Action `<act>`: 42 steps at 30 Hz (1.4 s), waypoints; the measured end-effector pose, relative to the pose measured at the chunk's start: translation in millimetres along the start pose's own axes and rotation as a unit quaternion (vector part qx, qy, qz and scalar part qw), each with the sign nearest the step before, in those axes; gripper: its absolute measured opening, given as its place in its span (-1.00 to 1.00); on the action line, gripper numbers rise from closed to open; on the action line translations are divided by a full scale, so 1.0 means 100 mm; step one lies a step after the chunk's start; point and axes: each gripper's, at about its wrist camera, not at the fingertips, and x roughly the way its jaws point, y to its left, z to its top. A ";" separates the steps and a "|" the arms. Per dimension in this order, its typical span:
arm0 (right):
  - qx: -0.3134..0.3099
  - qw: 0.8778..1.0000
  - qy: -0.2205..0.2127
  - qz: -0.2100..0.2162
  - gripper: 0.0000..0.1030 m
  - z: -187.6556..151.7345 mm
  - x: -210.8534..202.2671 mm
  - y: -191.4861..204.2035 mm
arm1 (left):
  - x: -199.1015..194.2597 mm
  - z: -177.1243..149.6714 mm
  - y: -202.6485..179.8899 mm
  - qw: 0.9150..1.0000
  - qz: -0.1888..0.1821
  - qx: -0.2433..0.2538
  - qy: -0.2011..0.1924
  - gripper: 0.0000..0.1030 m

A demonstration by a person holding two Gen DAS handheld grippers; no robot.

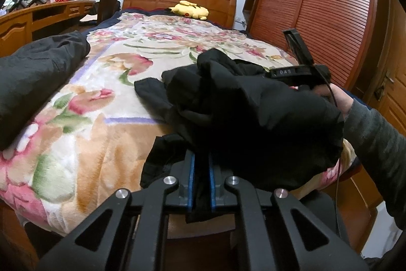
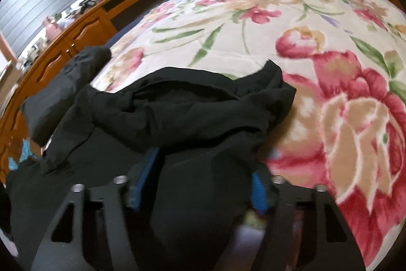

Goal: Fold large clothes
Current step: 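Lift the coat bundle with both tools off the bed, then carry the bundle with both tools toward the desk beside the bed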

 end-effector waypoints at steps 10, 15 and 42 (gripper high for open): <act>-0.049 0.997 -0.060 -0.011 -0.70 0.03 -0.35 0.30 | -0.10 0.10 0.04 0.999 0.024 0.007 -0.031 -0.93; -0.075 0.992 -0.097 -0.023 -0.78 0.08 -0.48 0.55 | -0.16 0.20 0.16 0.998 0.036 -0.001 -0.050 -0.94; -0.186 0.966 -0.167 -0.072 -0.85 1.37 -0.39 1.91 | -0.56 1.48 1.36 0.981 0.114 0.030 -0.153 -0.96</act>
